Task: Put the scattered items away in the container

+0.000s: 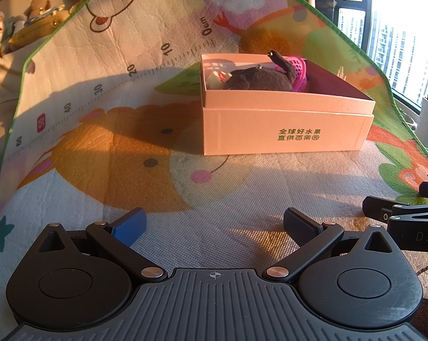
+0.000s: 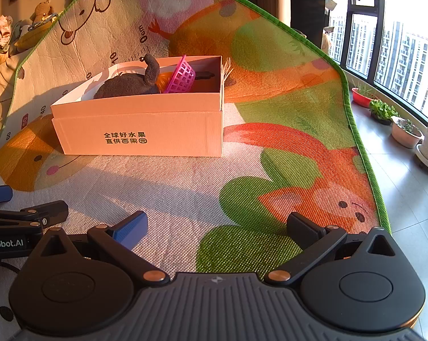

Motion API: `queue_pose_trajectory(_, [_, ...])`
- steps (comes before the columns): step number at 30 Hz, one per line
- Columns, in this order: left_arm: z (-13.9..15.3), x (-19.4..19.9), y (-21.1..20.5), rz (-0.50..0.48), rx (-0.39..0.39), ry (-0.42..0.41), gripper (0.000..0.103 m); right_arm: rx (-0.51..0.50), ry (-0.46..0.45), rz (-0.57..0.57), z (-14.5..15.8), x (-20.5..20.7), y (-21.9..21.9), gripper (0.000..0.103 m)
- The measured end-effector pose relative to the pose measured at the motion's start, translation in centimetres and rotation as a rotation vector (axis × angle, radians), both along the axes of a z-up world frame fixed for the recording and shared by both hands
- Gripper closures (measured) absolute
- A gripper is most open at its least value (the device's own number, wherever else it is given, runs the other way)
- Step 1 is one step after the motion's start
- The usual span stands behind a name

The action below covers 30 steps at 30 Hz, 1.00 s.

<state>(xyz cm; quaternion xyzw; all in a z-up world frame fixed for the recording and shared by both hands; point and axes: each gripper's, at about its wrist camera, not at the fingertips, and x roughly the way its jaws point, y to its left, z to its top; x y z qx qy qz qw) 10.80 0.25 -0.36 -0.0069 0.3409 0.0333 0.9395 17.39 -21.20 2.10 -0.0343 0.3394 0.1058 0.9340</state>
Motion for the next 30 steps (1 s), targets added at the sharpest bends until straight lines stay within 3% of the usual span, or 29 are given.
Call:
queue_pose_trajectory(26, [0.02, -0.01, 0.31, -0.002, -0.002, 0.000, 0.000, 0.000, 0.000, 0.000, 0.01, 0.00, 0.03, 0.000])
queue_pose_trajectory(30, [0.30, 0.00, 0.41, -0.022, -0.011, 0.029, 0.000, 0.000, 0.000, 0.000, 0.01, 0.00, 0.02, 0.000])
